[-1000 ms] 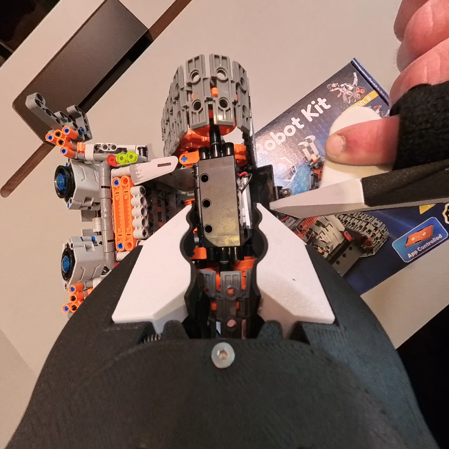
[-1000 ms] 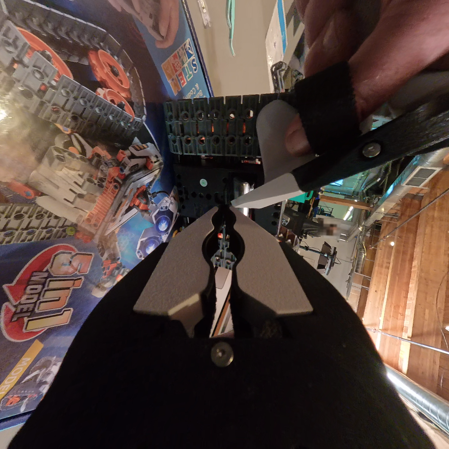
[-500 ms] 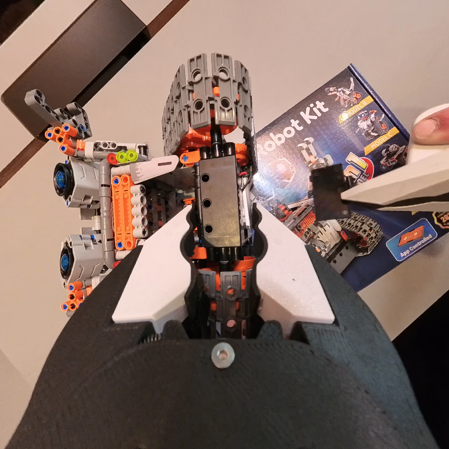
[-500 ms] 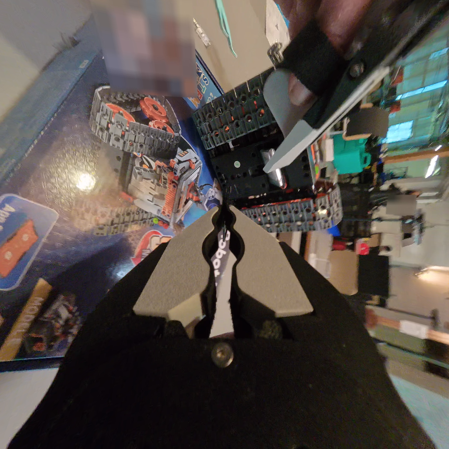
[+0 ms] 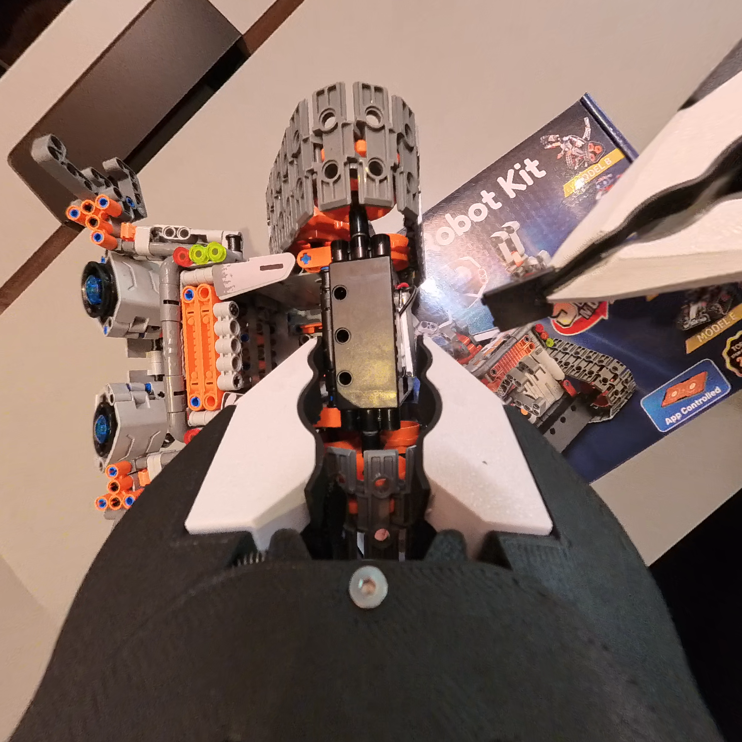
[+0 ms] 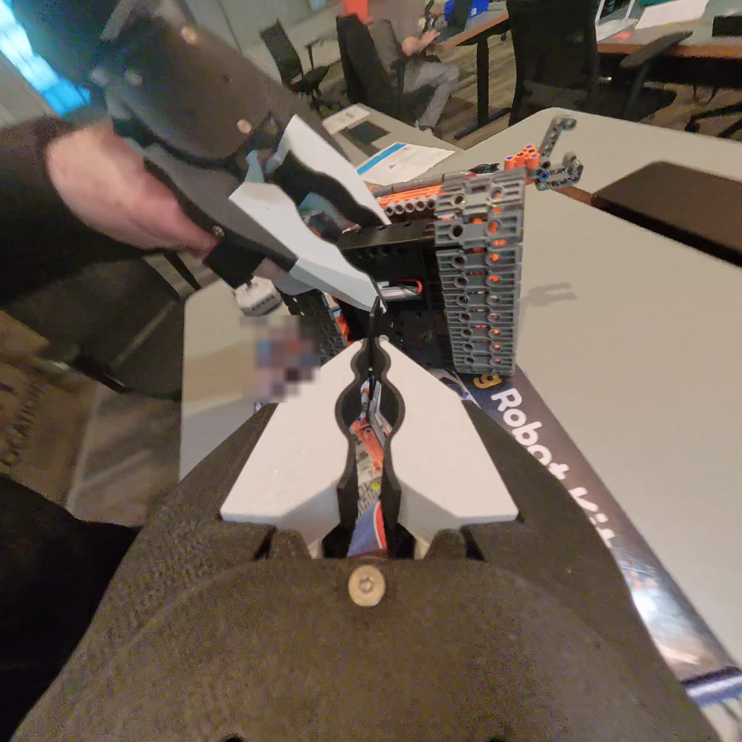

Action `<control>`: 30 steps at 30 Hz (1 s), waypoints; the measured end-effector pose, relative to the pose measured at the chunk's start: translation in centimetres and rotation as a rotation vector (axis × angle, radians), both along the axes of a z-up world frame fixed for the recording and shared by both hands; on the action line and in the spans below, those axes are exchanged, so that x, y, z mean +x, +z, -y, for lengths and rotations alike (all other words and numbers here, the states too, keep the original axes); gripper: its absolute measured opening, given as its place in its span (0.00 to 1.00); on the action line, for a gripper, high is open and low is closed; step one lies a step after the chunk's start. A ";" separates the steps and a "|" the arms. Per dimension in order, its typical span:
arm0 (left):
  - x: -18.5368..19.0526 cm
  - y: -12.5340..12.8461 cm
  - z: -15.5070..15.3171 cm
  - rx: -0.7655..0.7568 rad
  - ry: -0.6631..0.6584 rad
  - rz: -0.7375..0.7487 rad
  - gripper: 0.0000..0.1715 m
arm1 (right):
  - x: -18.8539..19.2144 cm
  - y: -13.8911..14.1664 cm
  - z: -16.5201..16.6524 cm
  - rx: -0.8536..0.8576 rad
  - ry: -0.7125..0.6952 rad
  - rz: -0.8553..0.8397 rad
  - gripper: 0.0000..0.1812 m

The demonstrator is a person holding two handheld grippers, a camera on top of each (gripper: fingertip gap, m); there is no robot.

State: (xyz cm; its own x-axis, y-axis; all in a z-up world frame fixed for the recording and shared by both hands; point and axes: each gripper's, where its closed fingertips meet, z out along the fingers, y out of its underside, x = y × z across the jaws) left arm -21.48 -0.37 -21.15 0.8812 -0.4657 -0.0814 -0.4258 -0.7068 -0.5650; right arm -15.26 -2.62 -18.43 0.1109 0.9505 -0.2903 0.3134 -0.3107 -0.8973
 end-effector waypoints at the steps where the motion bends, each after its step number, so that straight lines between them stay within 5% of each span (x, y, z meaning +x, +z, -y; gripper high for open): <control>1: 0.0 0.0 0.0 0.000 0.000 0.005 0.24 | -0.1 0.1 -0.2 -0.055 -0.014 -0.029 0.00; 11: 0.2 0.0 0.0 0.005 -0.018 0.027 0.26 | -1.1 -0.9 -0.8 -0.445 -0.134 -0.218 0.00; 30: 0.0 0.0 0.2 0.010 -0.063 -0.025 0.25 | -1.7 -1.1 -0.9 -0.625 -0.224 -0.361 0.00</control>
